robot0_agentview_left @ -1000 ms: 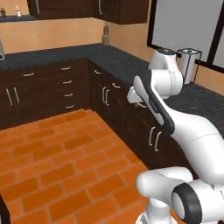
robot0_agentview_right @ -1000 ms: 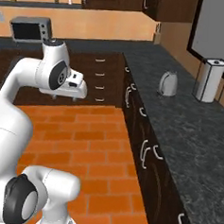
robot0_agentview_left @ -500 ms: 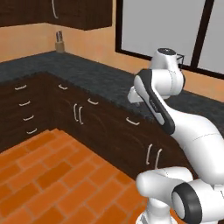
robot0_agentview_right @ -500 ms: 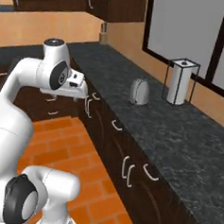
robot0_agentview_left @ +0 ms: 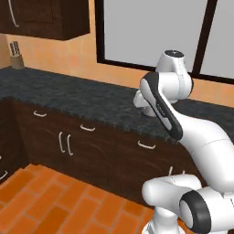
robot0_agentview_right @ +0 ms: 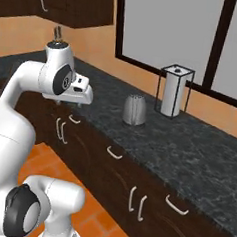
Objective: Navigate to the electric kettle.
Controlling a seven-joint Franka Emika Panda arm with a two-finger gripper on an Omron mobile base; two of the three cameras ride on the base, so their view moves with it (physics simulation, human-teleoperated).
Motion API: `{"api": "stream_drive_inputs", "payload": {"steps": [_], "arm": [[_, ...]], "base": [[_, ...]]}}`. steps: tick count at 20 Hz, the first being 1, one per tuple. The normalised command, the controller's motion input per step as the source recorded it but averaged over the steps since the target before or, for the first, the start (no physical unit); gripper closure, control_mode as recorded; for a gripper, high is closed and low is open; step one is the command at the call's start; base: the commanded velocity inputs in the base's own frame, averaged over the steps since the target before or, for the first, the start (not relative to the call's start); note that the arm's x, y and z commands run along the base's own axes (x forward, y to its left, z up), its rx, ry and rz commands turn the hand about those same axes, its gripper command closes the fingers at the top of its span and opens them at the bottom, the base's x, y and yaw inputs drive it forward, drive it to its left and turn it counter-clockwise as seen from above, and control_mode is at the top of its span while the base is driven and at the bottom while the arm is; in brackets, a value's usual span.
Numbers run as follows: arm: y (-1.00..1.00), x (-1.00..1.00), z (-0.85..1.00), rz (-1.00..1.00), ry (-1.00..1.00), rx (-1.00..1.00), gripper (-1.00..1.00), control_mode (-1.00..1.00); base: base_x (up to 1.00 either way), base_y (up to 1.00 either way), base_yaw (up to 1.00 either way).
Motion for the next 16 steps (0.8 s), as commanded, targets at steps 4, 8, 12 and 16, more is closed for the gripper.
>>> {"api": "stream_drive_inputs", "payload": {"steps": [4, 8, 12, 16], "arm": [[0.0, 0.0, 0.0, 0.0, 0.0, 0.0, -1.0, 1.0], [0.0, 0.0, 0.0, 0.0, 0.0, 0.0, -1.0, 1.0], [0.0, 0.0, 0.0, 0.0, 0.0, 0.0, -1.0, 1.0], [0.0, 0.0, 0.0, 0.0, 0.0, 0.0, -1.0, 1.0]], "base": [[1.0, 0.78, -0.58], [1.0, 0.78, -0.57], [0.99, 0.65, -0.57], [0.69, 0.18, -0.57]]}}
